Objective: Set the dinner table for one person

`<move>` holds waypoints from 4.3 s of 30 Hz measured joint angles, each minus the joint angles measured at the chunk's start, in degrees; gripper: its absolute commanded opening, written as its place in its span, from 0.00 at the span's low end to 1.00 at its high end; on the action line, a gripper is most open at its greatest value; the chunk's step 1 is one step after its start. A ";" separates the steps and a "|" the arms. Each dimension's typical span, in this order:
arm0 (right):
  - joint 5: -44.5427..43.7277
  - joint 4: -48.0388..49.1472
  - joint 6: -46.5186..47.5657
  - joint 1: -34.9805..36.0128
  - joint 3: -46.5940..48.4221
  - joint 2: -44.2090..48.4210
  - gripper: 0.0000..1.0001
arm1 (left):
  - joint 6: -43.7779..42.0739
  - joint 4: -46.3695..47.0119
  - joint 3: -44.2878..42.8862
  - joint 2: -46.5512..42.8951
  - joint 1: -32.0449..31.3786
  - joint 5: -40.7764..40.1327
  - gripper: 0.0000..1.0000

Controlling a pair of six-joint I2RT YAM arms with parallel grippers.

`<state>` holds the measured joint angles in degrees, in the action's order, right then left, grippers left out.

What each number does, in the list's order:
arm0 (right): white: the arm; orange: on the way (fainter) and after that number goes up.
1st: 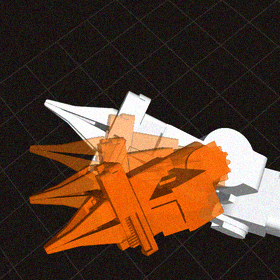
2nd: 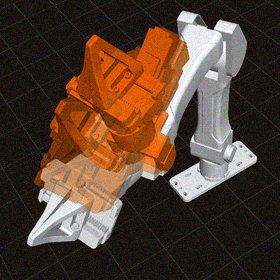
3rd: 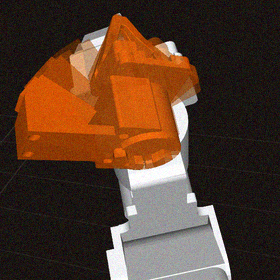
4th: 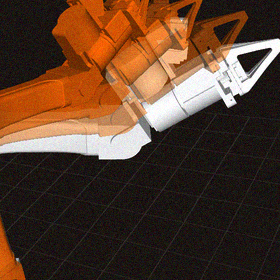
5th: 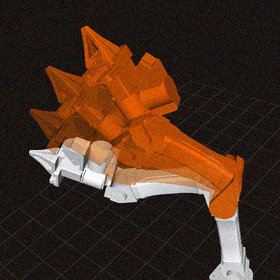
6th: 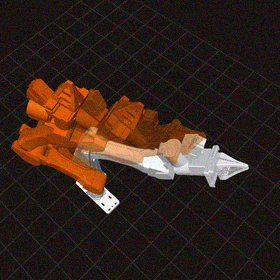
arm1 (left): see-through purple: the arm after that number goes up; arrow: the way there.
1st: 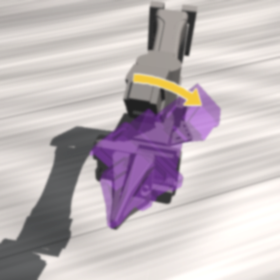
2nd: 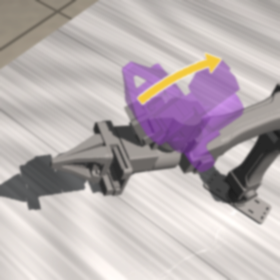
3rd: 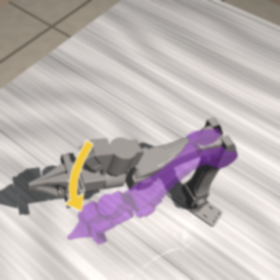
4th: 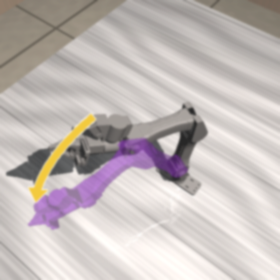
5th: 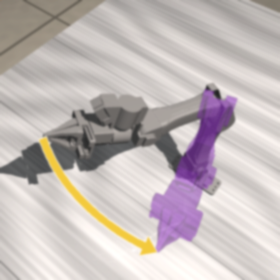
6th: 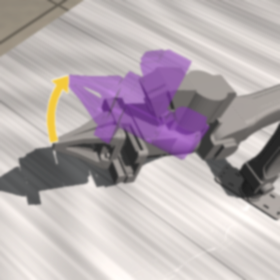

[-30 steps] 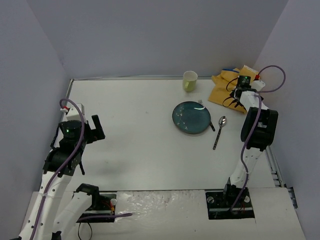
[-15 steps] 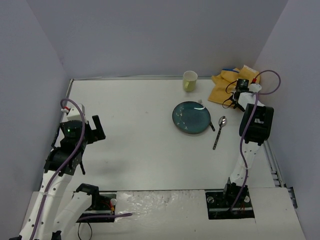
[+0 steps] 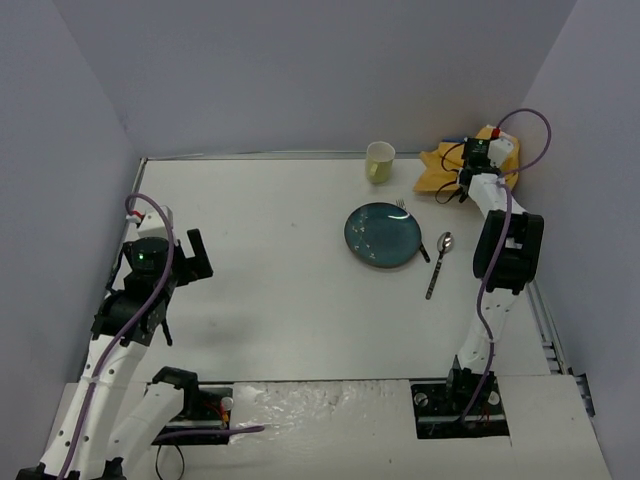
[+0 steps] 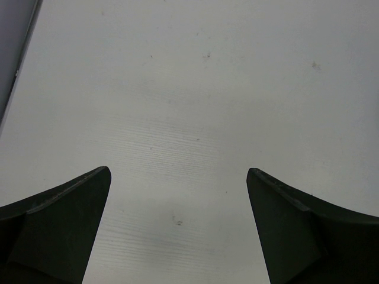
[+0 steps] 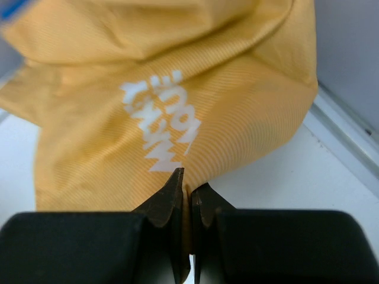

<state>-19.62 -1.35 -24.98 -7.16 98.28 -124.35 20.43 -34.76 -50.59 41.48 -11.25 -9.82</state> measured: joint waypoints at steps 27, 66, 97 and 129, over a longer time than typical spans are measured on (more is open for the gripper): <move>24.37 12.64 11.46 35.77 -10.90 43.31 0.00 | -0.92 -1.53 -9.81 0.28 0.00 0.96 0.97; 31.47 10.21 9.73 38.01 -43.57 39.87 0.93 | 6.64 -3.16 -1.25 15.28 -11.79 2.95 0.97; 15.88 -4.52 -2.50 18.45 -54.81 68.52 0.93 | 16.09 0.92 -19.49 58.65 -54.61 1.17 0.70; 21.75 -5.15 -1.78 18.54 -58.23 70.09 0.91 | 24.52 1.86 -15.43 61.05 -53.92 4.00 0.00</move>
<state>2.13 -6.50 -26.76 11.38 40.05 -54.26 44.94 -32.90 -66.02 102.53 -65.16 -5.82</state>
